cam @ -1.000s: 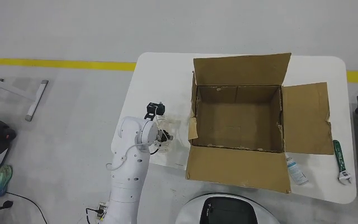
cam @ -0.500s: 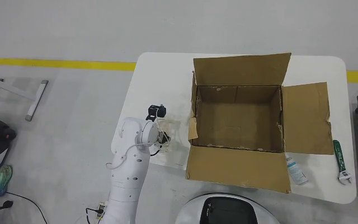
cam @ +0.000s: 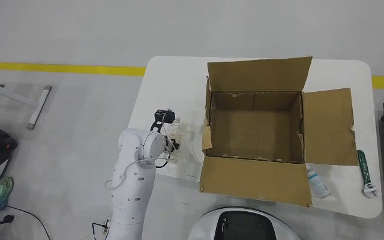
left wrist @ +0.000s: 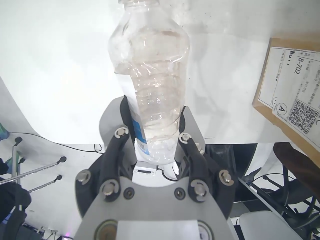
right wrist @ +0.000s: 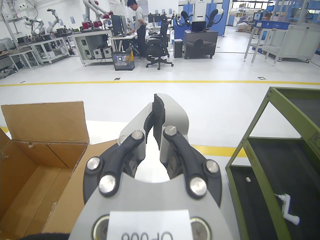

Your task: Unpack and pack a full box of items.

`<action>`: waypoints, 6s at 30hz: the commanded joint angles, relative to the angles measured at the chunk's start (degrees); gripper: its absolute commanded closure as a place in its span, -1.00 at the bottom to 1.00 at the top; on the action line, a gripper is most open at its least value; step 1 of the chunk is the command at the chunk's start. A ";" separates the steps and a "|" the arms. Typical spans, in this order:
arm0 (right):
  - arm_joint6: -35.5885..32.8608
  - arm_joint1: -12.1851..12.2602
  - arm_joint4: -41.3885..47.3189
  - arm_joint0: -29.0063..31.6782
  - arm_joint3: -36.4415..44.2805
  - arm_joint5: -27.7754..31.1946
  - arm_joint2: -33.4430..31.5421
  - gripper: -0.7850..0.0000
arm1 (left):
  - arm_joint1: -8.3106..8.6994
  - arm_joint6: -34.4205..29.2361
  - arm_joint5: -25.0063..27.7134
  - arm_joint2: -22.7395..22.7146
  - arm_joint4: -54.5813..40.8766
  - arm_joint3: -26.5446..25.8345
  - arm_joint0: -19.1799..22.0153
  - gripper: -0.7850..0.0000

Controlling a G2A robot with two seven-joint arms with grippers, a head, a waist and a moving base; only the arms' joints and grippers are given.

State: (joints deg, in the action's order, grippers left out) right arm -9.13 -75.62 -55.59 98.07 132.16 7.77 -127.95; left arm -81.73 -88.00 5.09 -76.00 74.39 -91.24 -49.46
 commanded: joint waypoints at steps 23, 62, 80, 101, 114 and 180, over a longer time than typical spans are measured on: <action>-11.91 0.36 19.27 2.53 -2.02 4.10 3.12 -0.28 | 4.26 0.00 -6.23 -6.79 -14.95 -29.13 6.49 1.00; -24.30 2.12 31.76 2.14 -6.31 -6.67 14.50 1.00 | 7.94 3.64 -9.15 0.42 -23.17 -31.94 11.63 1.00; -17.76 1.76 26.74 6.69 -1.39 -12.81 20.61 1.00 | 5.38 4.19 -13.34 19.52 -40.21 -22.87 30.28 1.00; -16.68 2.16 23.94 6.94 -1.37 -12.81 20.36 1.00 | 9.00 0.00 -13.27 16.85 -23.02 -14.41 20.73 1.00; -16.42 2.35 23.16 7.07 -1.51 -12.42 20.49 1.00 | 11.03 0.03 -12.08 12.10 -18.47 -13.71 17.77 1.00; 0.70 2.00 1.65 11.48 2.45 -6.77 7.68 -1.00 | -0.66 7.86 -19.33 41.86 -34.71 20.28 31.95 -1.00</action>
State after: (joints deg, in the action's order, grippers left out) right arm -7.56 -73.60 -53.88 109.08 134.62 0.92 -119.91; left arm -82.39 -80.12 -14.35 -33.98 39.21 -70.72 -17.66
